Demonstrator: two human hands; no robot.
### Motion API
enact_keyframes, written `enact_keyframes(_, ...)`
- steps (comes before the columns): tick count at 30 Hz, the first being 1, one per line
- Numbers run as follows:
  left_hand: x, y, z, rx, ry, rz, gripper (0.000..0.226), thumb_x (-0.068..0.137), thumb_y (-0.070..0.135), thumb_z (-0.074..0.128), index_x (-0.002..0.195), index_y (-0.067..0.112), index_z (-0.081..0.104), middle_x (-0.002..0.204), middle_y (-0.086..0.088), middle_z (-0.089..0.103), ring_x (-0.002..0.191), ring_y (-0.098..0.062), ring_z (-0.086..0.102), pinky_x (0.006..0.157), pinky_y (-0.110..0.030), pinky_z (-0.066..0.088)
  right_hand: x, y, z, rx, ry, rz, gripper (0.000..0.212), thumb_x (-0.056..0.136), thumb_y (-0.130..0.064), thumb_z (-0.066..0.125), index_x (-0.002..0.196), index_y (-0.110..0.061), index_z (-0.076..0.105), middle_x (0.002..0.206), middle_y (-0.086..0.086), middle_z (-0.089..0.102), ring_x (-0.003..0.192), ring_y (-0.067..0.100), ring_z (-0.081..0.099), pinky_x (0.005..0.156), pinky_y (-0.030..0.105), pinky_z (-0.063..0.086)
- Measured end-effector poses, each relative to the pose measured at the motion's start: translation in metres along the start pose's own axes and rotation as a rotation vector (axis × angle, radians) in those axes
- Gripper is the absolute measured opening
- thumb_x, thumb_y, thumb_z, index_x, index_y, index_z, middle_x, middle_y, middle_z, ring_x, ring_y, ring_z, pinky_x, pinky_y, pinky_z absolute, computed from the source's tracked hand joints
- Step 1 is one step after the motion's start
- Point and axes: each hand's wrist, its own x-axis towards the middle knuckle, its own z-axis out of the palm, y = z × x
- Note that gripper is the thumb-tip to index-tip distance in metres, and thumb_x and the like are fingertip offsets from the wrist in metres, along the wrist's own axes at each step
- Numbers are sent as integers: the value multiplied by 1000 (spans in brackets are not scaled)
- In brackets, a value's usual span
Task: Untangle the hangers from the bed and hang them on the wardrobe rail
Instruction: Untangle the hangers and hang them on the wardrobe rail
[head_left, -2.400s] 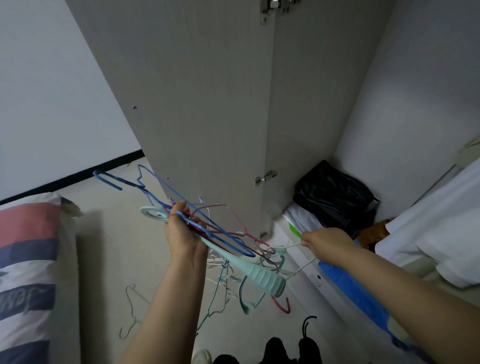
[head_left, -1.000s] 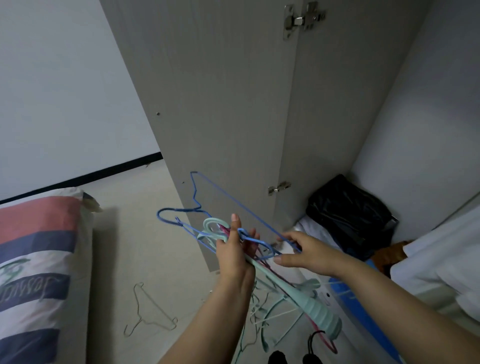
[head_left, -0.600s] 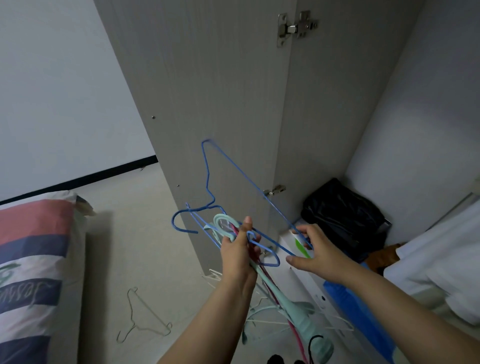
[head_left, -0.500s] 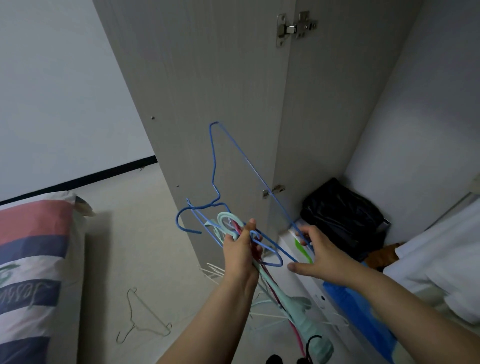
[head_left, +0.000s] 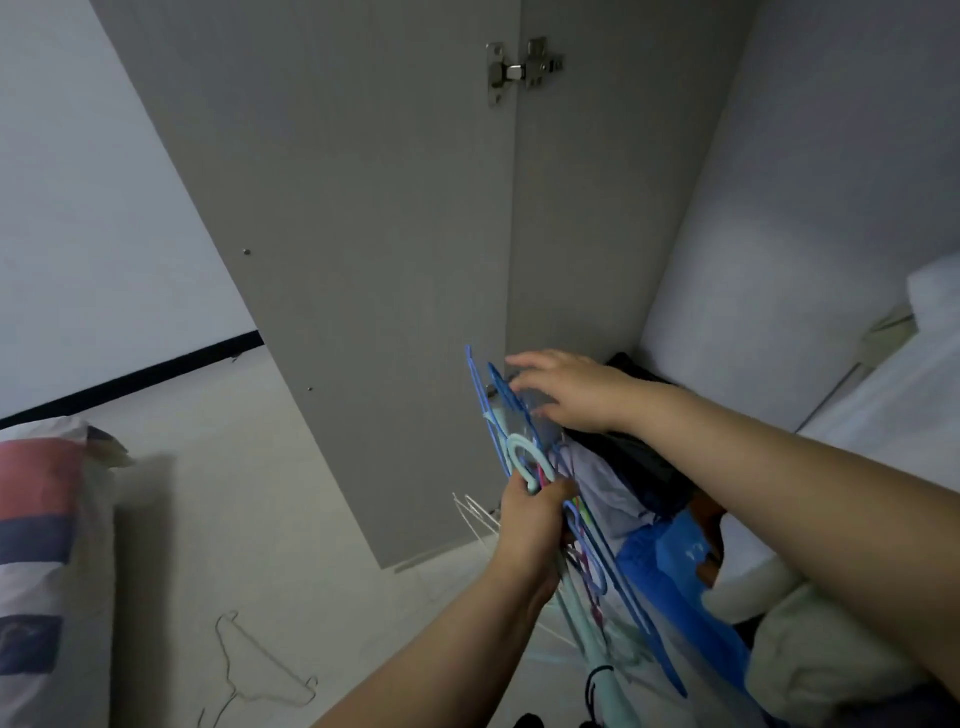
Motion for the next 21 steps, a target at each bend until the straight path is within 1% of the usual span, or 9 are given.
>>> enact_keyframes(2, 1, 1, 1, -1, -47, -7, 29, 86, -4, 52, 72, 16, 37, 49, 2, 34, 42, -12, 29, 45, -24, 25, 2, 4, 3, -12, -26, -26, 30, 94, -24, 53, 123, -25, 59, 133, 0, 55, 122, 21, 50, 100, 36, 41)
enact_keyframes(4, 5, 0, -1, 6, -106, -20, 31, 88, -1, 54, 73, 17, 35, 52, 2, 31, 42, -11, 29, 44, -24, 26, -6, 10, 8, 47, 27, -1, 23, 96, -25, 50, 115, -21, 63, 118, 1, 63, 108, 22, 58, 91, 35, 45)
enact_keyframes(7, 12, 2, -2, 58, -174, -52, 25, 88, 2, 55, 78, 15, 36, 57, 1, 31, 44, -12, 29, 44, -26, 29, -22, 19, 14, 139, 77, 17, 18, 94, -19, 53, 111, -17, 60, 114, 0, 60, 105, 20, 57, 87, 32, 43)
enact_keyframes(10, 19, 7, 1, 40, -273, -78, 23, 89, 3, 56, 82, 15, 38, 52, 3, 31, 41, -11, 28, 41, -24, 28, -30, 22, 17, 141, 17, 88, 24, 92, -18, 54, 115, -17, 53, 119, 0, 53, 104, 19, 56, 81, 28, 39)
enact_keyframes(14, 35, 20, 1, 15, -395, -114, 20, 93, 17, 62, 83, 15, 44, 53, 3, 29, 44, -11, 26, 38, -22, 27, -45, 34, 7, 97, 111, 226, 21, 95, -21, 49, 114, -13, 55, 118, 4, 56, 101, 27, 60, 82, 36, 44)
enact_keyframes(16, 47, 26, -1, 12, -427, -126, 21, 94, 21, 61, 84, 16, 43, 55, 3, 27, 43, -10, 25, 37, -20, 26, -59, 45, -4, 224, 188, 350, 27, 99, -22, 44, 124, -16, 54, 127, -1, 58, 109, 19, 61, 90, 31, 45)
enact_keyframes(18, 60, 33, -4, 19, -451, -140, 24, 94, 21, 60, 82, 17, 40, 53, 4, 27, 41, -9, 25, 35, -20, 26, -74, 58, -15, 340, 241, 473, 30, 102, -26, 39, 129, -21, 50, 128, -8, 55, 112, 11, 59, 90, 26, 42)
enact_keyframes(19, 67, 35, -6, 29, -467, -145, 25, 94, 21, 60, 81, 17, 39, 53, 4, 27, 40, -9, 25, 34, -20, 26, -82, 65, -20, 364, 275, 527, 27, 102, -28, 38, 126, -23, 50, 124, -10, 55, 111, 11, 58, 89, 27, 42)
enact_keyframes(21, 80, 38, -10, 48, -492, -154, 27, 93, 20, 61, 77, 16, 39, 53, 4, 27, 39, -8, 26, 34, -20, 26, -95, 75, -29, 315, 357, 586, 17, 101, -27, 41, 111, -18, 52, 113, -5, 58, 103, 15, 58, 82, 30, 41)
